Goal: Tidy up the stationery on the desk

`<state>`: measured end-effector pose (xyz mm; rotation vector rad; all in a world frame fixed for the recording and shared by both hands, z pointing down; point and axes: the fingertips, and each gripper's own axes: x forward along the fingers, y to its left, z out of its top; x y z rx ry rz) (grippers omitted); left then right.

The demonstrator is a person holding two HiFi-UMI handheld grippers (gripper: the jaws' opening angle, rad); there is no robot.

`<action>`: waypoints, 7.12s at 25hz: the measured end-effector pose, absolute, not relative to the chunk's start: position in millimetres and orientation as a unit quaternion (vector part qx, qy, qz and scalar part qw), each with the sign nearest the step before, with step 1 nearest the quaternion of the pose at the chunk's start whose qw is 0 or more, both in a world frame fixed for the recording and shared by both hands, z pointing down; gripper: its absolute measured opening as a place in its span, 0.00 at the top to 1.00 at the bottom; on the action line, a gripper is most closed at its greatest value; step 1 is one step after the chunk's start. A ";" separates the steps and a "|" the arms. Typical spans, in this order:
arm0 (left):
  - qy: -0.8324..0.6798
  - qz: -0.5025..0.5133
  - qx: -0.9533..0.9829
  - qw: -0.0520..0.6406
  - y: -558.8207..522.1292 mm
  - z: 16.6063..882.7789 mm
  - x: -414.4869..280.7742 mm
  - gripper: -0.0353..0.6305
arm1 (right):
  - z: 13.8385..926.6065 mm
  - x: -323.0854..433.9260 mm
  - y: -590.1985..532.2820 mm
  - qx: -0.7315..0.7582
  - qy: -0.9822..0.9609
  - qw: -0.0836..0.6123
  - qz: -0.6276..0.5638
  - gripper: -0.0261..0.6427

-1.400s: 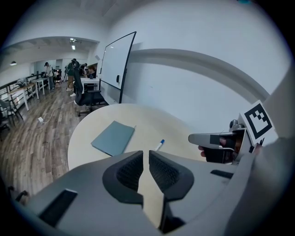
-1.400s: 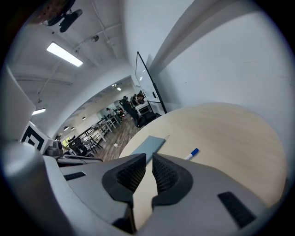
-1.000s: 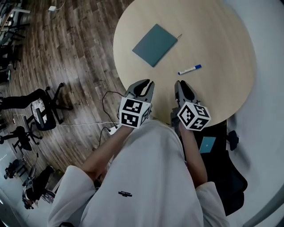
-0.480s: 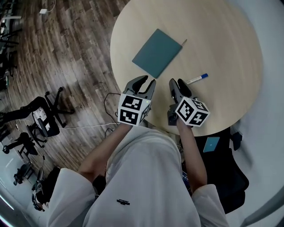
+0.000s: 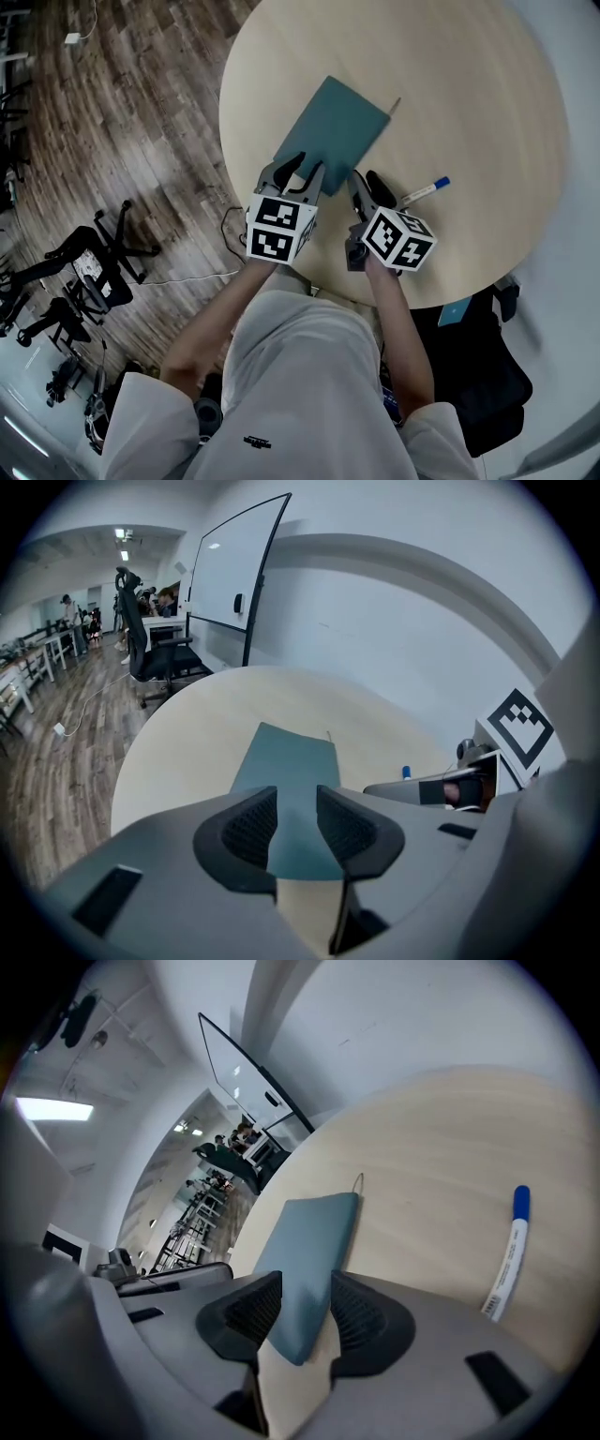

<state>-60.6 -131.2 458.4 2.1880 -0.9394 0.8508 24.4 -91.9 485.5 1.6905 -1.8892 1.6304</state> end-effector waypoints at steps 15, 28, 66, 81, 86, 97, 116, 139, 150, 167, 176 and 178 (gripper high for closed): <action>-0.355 0.360 0.811 0.294 -175.7 534.8 -76.0 0.71 | 541.7 21.9 -132.4 0.585 -0.566 0.042 0.580 0.72; -0.347 0.346 0.821 0.293 -161.6 538.6 -87.7 0.68 | 548.4 16.0 -115.8 0.605 -0.549 0.063 0.573 0.81; -0.387 0.310 0.767 0.408 28.7 532.7 -43.7 0.60 | 535.2 47.8 3.1 0.486 -0.679 0.233 0.498 0.83; -0.399 0.305 0.772 0.389 61.5 519.9 -43.2 0.59 | 527.4 44.4 29.8 0.522 -0.688 0.249 0.439 0.83; -0.401 0.303 0.777 0.379 63.0 506.7 -42.4 0.60 | 515.4 56.6 31.1 0.555 -0.678 0.227 0.425 0.83; -0.394 0.295 0.802 0.338 43.4 484.0 -20.3 0.89 | 508.0 105.4 30.3 0.624 -0.633 0.175 0.424 0.83; -0.372 0.305 0.804 0.350 33.0 498.4 -10.3 0.90 | 543.7 158.6 3.7 0.702 -0.506 0.148 0.478 0.74; -0.364 0.308 0.812 0.338 57.0 488.0 4.7 0.90 | 540.0 154.3 23.8 0.645 -0.540 0.253 0.479 0.85; -0.375 0.296 0.808 0.344 60.0 480.4 -4.8 0.90 | 515.5 135.8 34.8 0.621 -0.591 0.245 0.453 0.86; -0.393 0.289 0.796 0.357 61.5 488.0 -22.4 0.90 | 523.0 115.7 36.0 0.601 -0.622 0.266 0.425 0.91; -0.387 0.294 0.795 0.364 63.6 494.4 -15.1 0.90 | 552.3 119.3 44.7 0.580 -0.608 0.306 0.447 0.80; -0.386 0.295 0.795 0.364 63.2 494.6 -15.7 0.90 | 551.8 117.6 44.4 0.581 -0.608 0.305 0.447 0.83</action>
